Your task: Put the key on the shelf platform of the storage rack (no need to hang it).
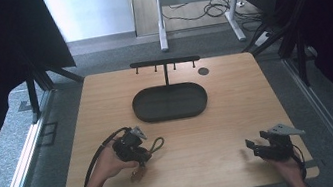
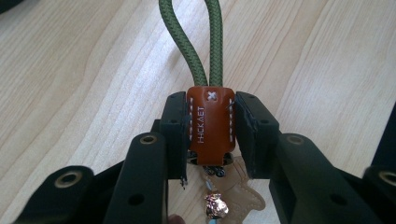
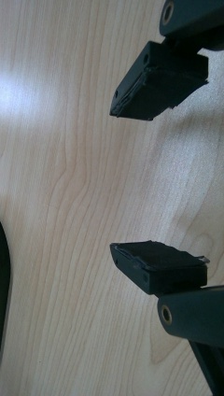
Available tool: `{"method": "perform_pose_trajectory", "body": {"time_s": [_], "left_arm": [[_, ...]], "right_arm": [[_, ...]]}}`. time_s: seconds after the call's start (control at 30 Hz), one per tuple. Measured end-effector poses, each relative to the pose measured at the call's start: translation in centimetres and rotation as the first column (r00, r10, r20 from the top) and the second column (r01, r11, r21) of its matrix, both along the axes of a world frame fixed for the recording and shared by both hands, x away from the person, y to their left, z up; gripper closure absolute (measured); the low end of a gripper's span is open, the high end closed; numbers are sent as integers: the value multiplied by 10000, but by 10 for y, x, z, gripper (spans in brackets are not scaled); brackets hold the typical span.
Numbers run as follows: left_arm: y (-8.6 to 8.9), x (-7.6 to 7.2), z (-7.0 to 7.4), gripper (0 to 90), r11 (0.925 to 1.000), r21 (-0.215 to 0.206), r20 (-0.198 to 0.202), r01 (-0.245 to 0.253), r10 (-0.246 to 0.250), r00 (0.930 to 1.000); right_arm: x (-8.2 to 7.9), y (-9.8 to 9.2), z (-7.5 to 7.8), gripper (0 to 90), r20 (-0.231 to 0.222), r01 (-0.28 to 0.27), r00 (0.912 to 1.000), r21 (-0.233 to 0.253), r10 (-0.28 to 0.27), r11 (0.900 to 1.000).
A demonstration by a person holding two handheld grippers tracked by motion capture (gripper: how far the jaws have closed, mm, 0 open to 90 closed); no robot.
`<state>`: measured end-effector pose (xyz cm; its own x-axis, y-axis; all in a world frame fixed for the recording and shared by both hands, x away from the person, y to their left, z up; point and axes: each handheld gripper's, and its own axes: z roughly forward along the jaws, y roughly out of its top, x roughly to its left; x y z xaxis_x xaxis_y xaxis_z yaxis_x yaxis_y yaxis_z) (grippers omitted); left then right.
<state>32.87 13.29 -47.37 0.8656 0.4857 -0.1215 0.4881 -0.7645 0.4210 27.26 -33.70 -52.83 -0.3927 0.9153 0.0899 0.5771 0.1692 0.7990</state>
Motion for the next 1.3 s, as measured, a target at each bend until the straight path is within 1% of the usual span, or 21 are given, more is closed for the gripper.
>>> {"method": "perform_pose_trajectory", "body": {"time_s": [0.1, 0.17, 0.2, 0.27, 0.33, 0.37, 0.43, 0.47, 0.5, 0.57, 0.63, 0.73, 0.9, 1.03, 1.17, 1.3], "left_arm": [[-2, 1, 6, 669, 10000, 70, 99, 39, -40, 9999], [-3, 2, 11, 668, 10000, -2, 162, 87, -87, 9998], [-3, 2, 11, 669, 10000, -2, 162, 87, -87, 9998], [-3, 4, 19, 669, 9999, -101, 270, 117, -114, 9996], [-2, 4, 24, 669, 9997, -219, 318, 63, -56, 9995], [-2, 4, 24, 669, 9997, -219, 318, 63, -56, 9995], [1, 5, 30, 668, 9995, -307, 422, -10, 23, 9991], [1, 5, 30, 669, 9995, -307, 422, -10, 23, 9991], [2, 5, 34, 669, 9997, -258, 527, 21, -7, 9986], [2, 5, 36, 669, 9996, -262, 505, -38, 51, 9987], [2, 6, 41, 669, 9997, -235, 626, 26, -11, 9980], [3, 7, 44, 669, 9996, -285, 679, 19, 1, 9977], [-1, 9, 49, 668, 9999, -153, 729, 78, -67, 9973], [-2, 10, 52, 668, 9998, -175, 737, 81, -68, 9973], [-4, 10, 57, 668, 9999, -44, 885, 140, -136, 9960], [-6, 11, 59, 668, 9999, -25, 923, 156, -153, 9956]], "right_arm": [[0, 0, -1, 286, -26, 13, 10000, -5, -13, 10000], [0, 1, -1, 287, -34, -7, 10000, -17, 7, 10000], [0, 2, -1, 287, -28, -21, 10000, -31, 21, 10000], [0, 1, -1, 287, -32, -12, 10000, -37, 12, 10000], [0, 1, -1, 287, -56, 21, 10000, -39, -21, 10000], [0, 0, -1, 288, -54, 23, 10000, -34, -24, 10000], [0, 0, -1, 288, -56, 38, 10000, -26, -38, 10000], [0, 0, -1, 288, -56, 38, 10000, -26, -38, 10000], [0, 0, -1, 288, -50, 39, 10000, -34, -39, 10000], [0, 1, -1, 288, -40, 28, 10000, -46, -29, 10000], [1, 2, -2, 288, -57, -2, 10000, -96, 2, 10000], [1, 2, -2, 288, -91, -8, 10000, -123, 7, 9999], [1, 3, -3, 289, -112, 19, 9999, -151, -20, 9999], [1, 3, -3, 290, -102, 0, 9999, -202, -3, 9998], [2, 2, -4, 290, -137, 2, 9999, -223, -5, 9998], [2, 3, -4, 292, -145, -7, 9999, -270, 3, 9996]]}}
